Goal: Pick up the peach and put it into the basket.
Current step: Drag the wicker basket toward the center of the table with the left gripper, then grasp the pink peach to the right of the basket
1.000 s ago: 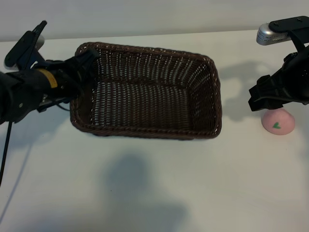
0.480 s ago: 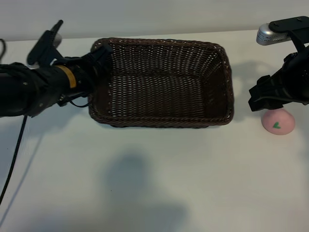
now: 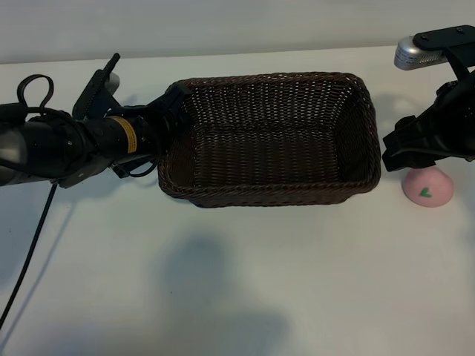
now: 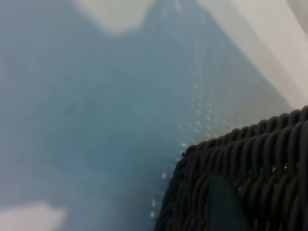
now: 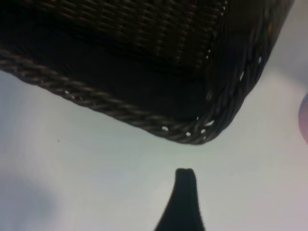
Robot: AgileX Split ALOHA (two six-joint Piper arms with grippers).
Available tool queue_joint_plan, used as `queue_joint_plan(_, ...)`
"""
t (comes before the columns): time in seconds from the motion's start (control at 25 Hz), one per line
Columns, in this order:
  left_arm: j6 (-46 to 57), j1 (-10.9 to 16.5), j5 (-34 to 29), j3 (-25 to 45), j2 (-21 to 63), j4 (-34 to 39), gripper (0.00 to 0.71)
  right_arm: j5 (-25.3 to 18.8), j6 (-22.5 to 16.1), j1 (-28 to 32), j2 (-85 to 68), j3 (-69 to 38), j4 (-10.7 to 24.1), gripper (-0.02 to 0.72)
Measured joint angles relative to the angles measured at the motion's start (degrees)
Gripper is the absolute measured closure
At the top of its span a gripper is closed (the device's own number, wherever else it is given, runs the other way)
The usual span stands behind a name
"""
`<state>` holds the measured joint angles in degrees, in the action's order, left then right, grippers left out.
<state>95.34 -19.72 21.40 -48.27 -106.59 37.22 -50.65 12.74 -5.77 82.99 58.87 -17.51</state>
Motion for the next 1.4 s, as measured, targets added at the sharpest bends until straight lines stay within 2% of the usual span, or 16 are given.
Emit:
queue_joint_plan(0.36,-1.72,0.0,0.52,0.0,0.0,0.0,0.314,-0.14,0.0,0.0,0.0,0.0,0.0,0.109)
queue_joint_plan(0.44,-1.86,0.0,0.53,0.0,0.0,0.36,0.248,-0.14,0.0,0.0,0.0,0.0,0.0,0.109)
queue_joint_plan(0.6,-1.93,0.0,1.34,-0.05,0.0,1.78,0.047,-0.14,0.0,0.0,0.0,0.0,0.0,0.109)
queue_joint_plan(0.68,-1.93,0.0,1.79,-0.1,0.0,2.67,0.009,-0.19,0.0,0.0,0.0,0.0,0.0,0.109)
queue_joint_plan(0.8,-1.93,0.0,2.05,-0.1,0.86,4.47,0.007,-0.19,0.0,0.0,0.0,0.0,0.0,0.109)
queue_joint_plan(0.96,-1.95,0.0,1.51,-0.1,4.01,7.34,0.039,-0.19,0.0,0.0,0.0,0.0,0.0,0.109)
queue_joint_plan(1.4,-1.99,0.0,-6.26,-0.17,18.07,17.91,0.07,-0.19,0.0,0.0,0.0,0.0,0.05,0.109)
